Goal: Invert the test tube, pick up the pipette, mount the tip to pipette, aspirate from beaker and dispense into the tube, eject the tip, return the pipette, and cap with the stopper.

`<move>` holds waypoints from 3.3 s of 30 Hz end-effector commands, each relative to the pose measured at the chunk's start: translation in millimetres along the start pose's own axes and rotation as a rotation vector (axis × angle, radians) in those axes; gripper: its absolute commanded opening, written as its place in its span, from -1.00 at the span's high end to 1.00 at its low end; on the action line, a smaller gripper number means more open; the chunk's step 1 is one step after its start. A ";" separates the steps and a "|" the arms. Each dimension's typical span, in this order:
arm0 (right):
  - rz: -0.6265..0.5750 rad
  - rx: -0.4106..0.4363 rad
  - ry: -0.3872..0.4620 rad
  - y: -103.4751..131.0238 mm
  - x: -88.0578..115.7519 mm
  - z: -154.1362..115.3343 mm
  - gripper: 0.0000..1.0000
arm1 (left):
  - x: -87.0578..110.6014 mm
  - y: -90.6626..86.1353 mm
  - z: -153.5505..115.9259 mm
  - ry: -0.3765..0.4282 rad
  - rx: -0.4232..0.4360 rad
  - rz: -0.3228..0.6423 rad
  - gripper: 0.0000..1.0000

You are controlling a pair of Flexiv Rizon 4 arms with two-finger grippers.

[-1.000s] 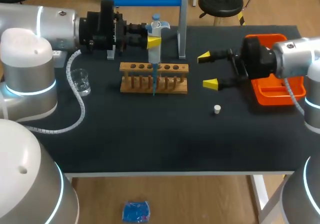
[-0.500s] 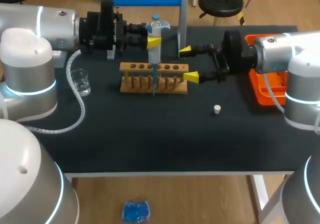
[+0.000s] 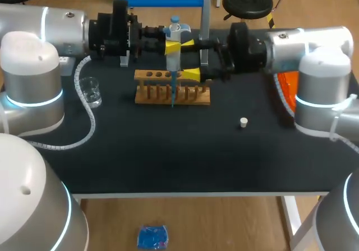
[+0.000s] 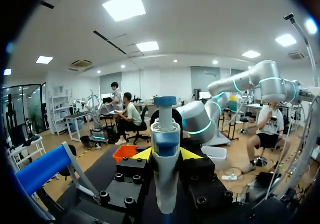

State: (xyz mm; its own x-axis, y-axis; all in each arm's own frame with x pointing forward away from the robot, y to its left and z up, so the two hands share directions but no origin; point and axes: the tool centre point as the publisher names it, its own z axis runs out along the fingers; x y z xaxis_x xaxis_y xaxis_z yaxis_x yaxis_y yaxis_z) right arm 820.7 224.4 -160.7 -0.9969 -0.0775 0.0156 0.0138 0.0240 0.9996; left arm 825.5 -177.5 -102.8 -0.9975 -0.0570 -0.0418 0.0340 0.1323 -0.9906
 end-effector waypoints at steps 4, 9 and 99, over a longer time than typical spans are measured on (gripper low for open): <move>-0.005 -0.007 -0.031 1.6 -3.1 24.4 -1.00 | -0.1 0.3 0.5 -0.001 0.001 0.001 1.00; 0.007 -0.015 -0.034 5.7 -7.0 28.1 -1.00 | -0.1 0.3 0.5 -0.001 0.001 0.001 1.00; -0.022 -0.049 -0.114 9.8 -14.4 31.7 -1.00 | -0.2 3.2 -3.9 -0.135 0.016 -0.056 1.00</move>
State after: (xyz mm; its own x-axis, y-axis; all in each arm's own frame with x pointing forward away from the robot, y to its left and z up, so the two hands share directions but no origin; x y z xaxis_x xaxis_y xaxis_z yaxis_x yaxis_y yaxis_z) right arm 829.6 259.0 -151.4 -0.9988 0.0489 -0.0071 -0.0086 -0.0302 0.9995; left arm 824.4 -172.8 -105.4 -0.9800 -0.1991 -0.0022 -0.0201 0.1100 -0.9937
